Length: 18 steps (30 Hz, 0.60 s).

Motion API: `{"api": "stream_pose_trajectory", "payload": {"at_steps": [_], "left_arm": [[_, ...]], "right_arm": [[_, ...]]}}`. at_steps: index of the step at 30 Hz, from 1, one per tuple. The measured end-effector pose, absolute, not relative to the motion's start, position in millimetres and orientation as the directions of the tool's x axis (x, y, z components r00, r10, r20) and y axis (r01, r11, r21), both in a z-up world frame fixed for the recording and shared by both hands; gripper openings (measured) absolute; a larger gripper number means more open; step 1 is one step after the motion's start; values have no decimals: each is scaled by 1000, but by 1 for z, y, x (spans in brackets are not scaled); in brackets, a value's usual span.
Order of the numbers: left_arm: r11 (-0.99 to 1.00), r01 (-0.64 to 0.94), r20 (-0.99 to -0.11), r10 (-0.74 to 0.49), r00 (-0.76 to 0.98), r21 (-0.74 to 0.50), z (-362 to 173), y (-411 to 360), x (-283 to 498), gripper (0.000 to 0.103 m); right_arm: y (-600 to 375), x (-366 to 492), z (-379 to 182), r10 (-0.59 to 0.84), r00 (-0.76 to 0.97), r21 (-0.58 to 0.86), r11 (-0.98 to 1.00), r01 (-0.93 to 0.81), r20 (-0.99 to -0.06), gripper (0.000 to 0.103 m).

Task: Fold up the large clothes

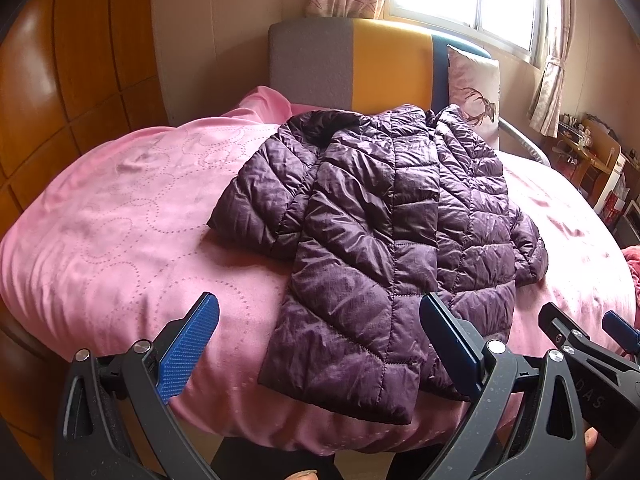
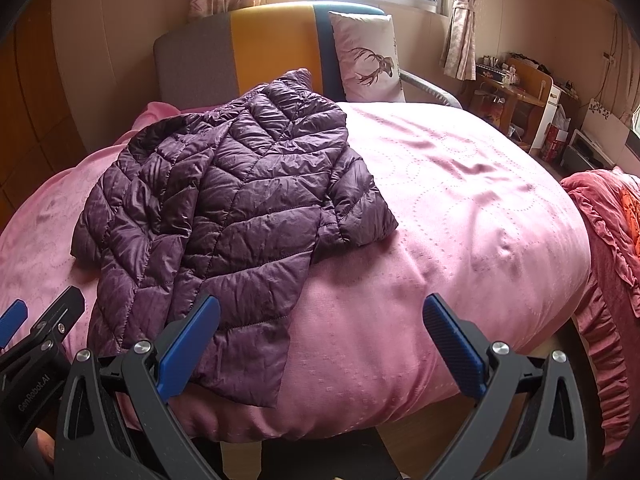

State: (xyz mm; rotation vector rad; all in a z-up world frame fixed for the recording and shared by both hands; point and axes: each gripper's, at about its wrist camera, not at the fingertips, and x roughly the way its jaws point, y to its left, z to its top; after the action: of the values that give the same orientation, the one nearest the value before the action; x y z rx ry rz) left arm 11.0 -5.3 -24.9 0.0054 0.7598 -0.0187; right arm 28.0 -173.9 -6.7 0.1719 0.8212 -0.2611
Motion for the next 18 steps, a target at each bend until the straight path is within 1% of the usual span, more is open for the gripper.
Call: {"api": "stream_pose_trajectory", "payload": {"at_steps": [6, 8, 10, 12, 13, 14, 16, 18], "left_arm": [[999, 42, -711, -33, 702, -5, -35, -7, 17, 99], [997, 74, -718, -58, 694, -9, -40, -8, 21, 99], [992, 113, -736, -115, 667, -54, -47, -4, 27, 99], [987, 112, -763, -159, 626, -114, -55, 3, 34, 99], [985, 109, -778, -170, 605, -130, -59, 5, 37, 99], [984, 113, -784, -179, 595, -139, -62, 6, 40, 99], [981, 136, -786, -192, 587, -138, -67, 6, 41, 99], [977, 165, -787, -207, 581, -136, -71, 3, 41, 99]], "right_arm": [[-180, 32, -13, -147, 644, 67, 953, 297, -751, 101], [-184, 33, -15, -133, 647, 80, 954, 288, -750, 101], [-189, 34, -17, -109, 653, 103, 955, 278, -749, 101], [-195, 36, -21, -82, 655, 132, 954, 271, -751, 100], [-198, 38, -23, -64, 654, 148, 954, 263, -754, 92], [-199, 41, -26, -41, 650, 163, 954, 251, -759, 81], [-201, 49, -32, 2, 635, 188, 956, 226, -773, 72], [-198, 59, -38, 40, 624, 203, 960, 193, -780, 67]]}}
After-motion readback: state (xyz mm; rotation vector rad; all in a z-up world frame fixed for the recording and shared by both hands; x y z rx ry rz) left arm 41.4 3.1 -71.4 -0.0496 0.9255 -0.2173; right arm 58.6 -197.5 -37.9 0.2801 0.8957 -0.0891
